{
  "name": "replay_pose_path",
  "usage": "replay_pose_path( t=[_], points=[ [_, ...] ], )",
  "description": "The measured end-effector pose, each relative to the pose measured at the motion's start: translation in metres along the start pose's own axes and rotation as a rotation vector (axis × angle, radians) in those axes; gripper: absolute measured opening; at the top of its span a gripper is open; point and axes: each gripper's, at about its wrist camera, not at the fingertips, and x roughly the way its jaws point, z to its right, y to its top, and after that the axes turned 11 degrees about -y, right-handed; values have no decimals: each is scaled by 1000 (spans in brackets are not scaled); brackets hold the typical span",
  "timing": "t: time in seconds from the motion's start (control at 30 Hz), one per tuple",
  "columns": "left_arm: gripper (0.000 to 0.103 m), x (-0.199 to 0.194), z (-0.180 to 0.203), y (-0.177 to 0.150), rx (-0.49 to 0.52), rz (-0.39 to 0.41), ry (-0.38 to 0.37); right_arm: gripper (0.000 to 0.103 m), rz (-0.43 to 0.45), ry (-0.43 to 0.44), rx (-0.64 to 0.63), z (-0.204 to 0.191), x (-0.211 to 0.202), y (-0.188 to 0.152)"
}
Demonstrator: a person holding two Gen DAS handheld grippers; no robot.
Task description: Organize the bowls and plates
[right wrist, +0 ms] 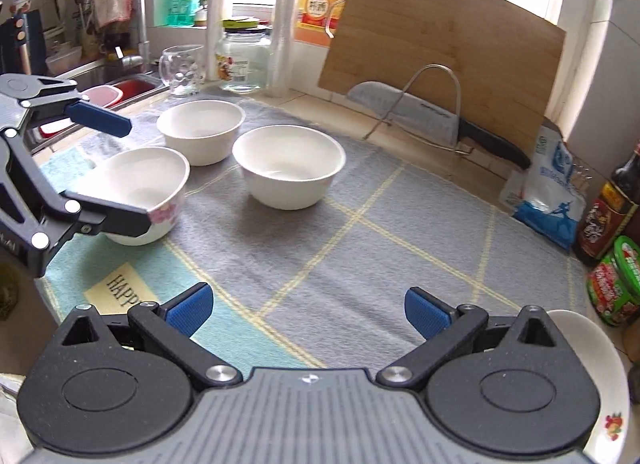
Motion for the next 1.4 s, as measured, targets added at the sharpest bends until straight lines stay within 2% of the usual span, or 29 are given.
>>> replay_pose_path(
  t=[0.1,0.17,0.33,0.5,0.77,0.87,1.07,1.2,1.4],
  points=[
    [102,-3,-22,-5,-8,-17,26,103,25,35,-9,-25,5,6],
    [102,-5,-36,-8,-24,-29,12,103,14,69,-14,-39,10,11],
    [102,2,-69,-13,-98,-70,-1,103,51,92,-58,-72,15,19],
    [99,15,-89,-19,-122,-124,-27,103,62,126,-103,-102,24,25],
    [75,26,-99,-18,-139,-146,-97,101,50,129,-103,-120,37,29],
    [64,29,-100,-18,-139,-152,-117,94,52,108,-112,-122,39,29],
    [57,32,-98,-16,-136,-159,-143,87,62,115,-106,-122,38,31],
    [48,33,-97,-15,-131,-164,-159,83,69,120,-102,-121,37,32],
    [48,34,-98,-15,-132,-166,-162,80,69,124,-100,-121,37,33]
  ],
)
